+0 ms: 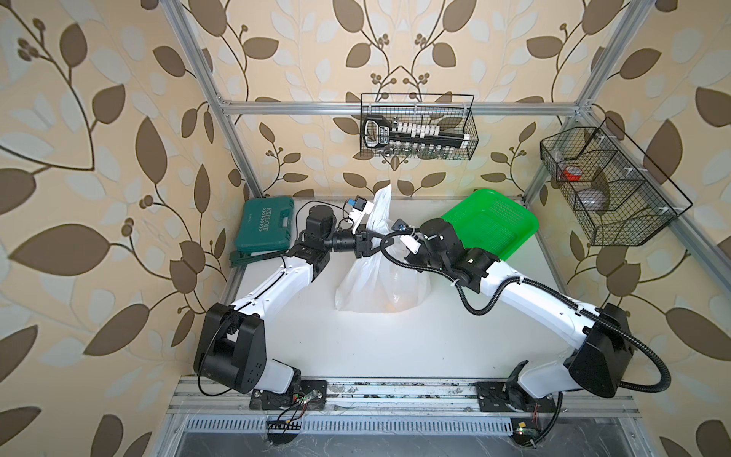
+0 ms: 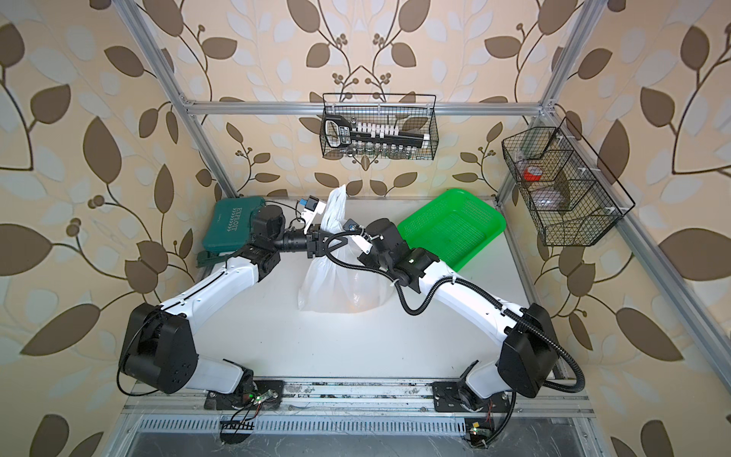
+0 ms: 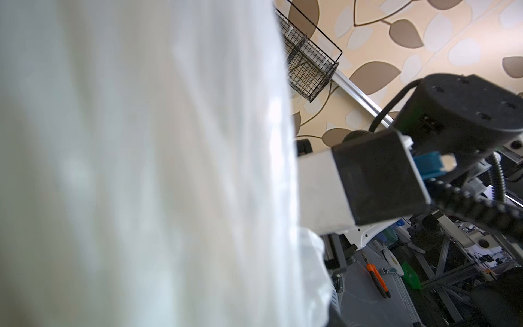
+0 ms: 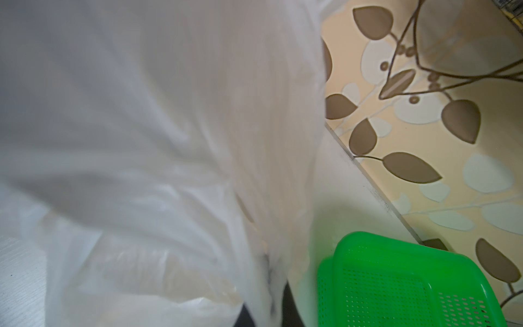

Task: Place the pears into plastic bags & tie knots
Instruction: Tie the plastic bag at the center of the board.

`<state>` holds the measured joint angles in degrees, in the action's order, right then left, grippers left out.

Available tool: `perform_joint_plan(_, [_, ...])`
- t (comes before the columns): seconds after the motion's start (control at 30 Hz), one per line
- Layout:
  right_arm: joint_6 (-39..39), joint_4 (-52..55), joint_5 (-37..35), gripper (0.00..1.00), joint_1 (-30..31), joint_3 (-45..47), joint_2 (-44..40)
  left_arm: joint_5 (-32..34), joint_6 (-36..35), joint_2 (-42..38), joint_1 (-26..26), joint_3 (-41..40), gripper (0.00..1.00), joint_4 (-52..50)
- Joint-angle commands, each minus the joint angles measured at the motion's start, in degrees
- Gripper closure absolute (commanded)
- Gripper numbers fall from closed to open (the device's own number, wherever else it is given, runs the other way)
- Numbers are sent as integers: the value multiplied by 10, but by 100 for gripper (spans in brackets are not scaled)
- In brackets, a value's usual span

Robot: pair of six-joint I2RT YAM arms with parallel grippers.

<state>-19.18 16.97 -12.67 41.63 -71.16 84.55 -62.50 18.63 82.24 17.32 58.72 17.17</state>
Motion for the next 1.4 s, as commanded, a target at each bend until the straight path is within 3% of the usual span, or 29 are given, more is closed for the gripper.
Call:
perform_joint_plan(0.0, [-9, 9, -18, 100, 3, -8, 10, 9, 4, -10, 6, 1, 48, 29])
perform_joint_plan(0.2, [-12, 11, -23, 100, 2, -10, 13, 31, -3, -16, 6, 6, 39, 6])
perform_joint_plan(0.4, [-15, 12, -30, 100, 2, -9, 10, 19, -13, -7, 7, 11, 51, 3])
perform_joint_plan(0.63, [-10, 0, -47, 100, -4, -4, 0, 16, -28, -8, 6, 8, 84, -9])
perform_joint_plan(0.8, [11, -16, -45, 100, -18, 6, -17, 27, -34, -19, 6, -13, 100, -2])
perform_joint_plan(1.0, [31, -34, -22, 100, -31, 22, -43, 41, -31, -25, 6, -28, 100, 20])
perform_joint_plan(1.07, [29, -32, -21, 100, -31, 23, -43, 45, -30, -25, 6, -22, 70, 12])
perform_joint_plan(1.1, [29, -28, -25, 100, -31, 21, -41, 48, -29, -25, 6, -18, 62, 7])
perform_joint_plan(1.27, [22, -17, -24, 100, -31, 24, -35, 49, -28, -43, 6, -16, 45, -5])
perform_joint_plan(1.37, [19, -18, -6, 100, -30, 34, -41, 52, -24, -56, 6, -21, 44, -2])
